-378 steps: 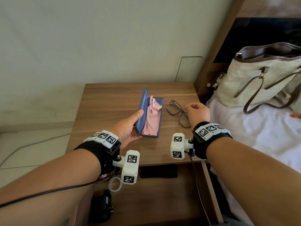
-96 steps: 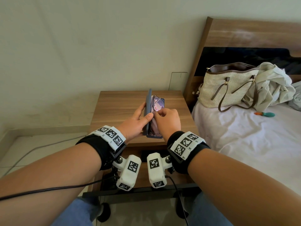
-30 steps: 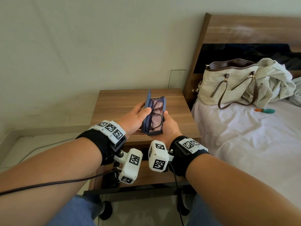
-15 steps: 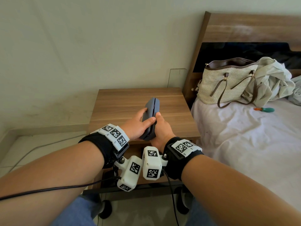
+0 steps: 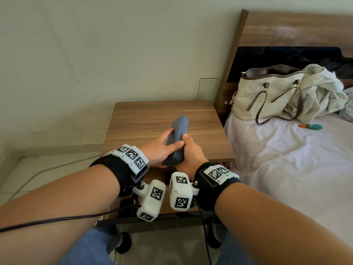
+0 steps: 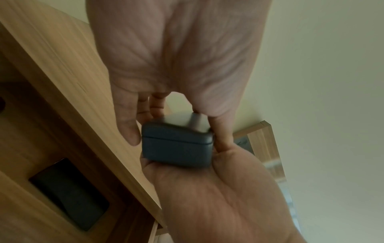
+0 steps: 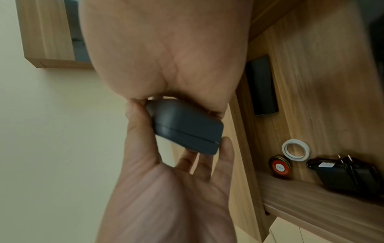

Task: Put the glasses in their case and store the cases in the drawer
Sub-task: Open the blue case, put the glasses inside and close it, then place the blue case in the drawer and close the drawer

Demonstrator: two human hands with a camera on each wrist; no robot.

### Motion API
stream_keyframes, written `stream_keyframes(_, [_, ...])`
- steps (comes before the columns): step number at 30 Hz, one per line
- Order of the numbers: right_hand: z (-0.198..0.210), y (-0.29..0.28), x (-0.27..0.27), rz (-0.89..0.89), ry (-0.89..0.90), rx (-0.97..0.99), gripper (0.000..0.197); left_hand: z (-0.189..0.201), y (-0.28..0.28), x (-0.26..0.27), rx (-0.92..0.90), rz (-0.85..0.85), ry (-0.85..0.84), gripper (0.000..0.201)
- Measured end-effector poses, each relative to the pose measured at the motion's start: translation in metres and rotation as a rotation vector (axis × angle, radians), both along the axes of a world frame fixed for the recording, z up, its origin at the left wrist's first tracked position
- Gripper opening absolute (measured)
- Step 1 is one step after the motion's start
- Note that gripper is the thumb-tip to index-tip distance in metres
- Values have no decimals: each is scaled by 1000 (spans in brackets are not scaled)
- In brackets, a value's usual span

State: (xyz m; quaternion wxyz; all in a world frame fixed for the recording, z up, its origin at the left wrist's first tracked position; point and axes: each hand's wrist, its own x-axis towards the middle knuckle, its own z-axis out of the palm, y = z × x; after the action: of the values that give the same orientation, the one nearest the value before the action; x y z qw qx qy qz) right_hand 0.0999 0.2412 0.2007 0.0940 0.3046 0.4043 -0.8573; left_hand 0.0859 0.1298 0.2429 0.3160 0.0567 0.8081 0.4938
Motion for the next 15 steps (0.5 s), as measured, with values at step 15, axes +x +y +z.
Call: stream_keyframes(15, [-2,48,12,145,-195,354,31,-19,-32,-7,-298,-192,145,95])
